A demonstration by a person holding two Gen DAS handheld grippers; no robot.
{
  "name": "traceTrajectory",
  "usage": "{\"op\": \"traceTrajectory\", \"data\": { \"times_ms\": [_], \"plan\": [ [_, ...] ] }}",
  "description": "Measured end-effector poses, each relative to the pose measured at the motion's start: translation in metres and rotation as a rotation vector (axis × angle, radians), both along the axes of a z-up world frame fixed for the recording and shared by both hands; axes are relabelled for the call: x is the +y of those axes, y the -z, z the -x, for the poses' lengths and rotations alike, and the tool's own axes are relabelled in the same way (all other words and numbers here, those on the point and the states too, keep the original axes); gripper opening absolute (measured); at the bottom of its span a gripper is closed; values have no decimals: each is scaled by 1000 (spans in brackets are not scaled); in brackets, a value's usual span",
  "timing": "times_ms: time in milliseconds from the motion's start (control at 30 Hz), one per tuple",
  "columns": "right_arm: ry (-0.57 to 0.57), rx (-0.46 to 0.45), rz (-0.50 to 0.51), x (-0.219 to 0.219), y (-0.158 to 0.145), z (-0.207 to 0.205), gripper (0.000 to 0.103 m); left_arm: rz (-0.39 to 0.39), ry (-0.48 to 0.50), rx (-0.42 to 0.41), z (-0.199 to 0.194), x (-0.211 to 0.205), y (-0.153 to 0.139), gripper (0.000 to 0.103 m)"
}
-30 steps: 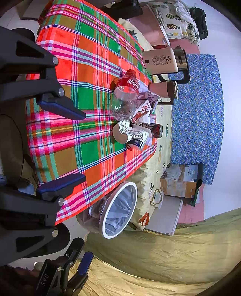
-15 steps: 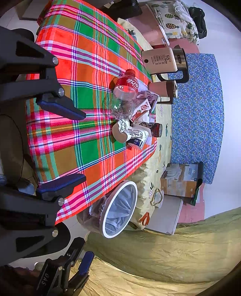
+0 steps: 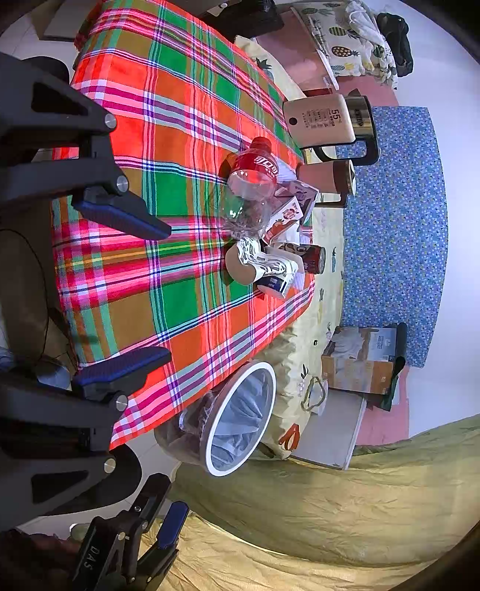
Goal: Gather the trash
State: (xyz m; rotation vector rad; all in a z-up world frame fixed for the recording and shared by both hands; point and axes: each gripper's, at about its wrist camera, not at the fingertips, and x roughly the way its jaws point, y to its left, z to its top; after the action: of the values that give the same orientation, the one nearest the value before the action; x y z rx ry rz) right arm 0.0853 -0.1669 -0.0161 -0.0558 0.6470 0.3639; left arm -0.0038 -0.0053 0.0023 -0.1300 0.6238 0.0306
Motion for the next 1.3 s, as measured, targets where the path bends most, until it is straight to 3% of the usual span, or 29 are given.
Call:
{"op": "traceTrajectory", "data": {
  "times_ms": [300,833,1033,1300],
  "plan": [
    [0,13,-1,4,3,-8,74,29,3,31,-9,6,7,62],
    [-71,54,-20,34,7,-44,74,28,-96,69,-52,48,19,62],
    [-122,59,-50,54,2,-64,74,62,-152,51,-72,76,12,62],
    [-179,87,-84,90,-1,-99,74,166,-233,37,-97,110,5,65]
  ]
}}
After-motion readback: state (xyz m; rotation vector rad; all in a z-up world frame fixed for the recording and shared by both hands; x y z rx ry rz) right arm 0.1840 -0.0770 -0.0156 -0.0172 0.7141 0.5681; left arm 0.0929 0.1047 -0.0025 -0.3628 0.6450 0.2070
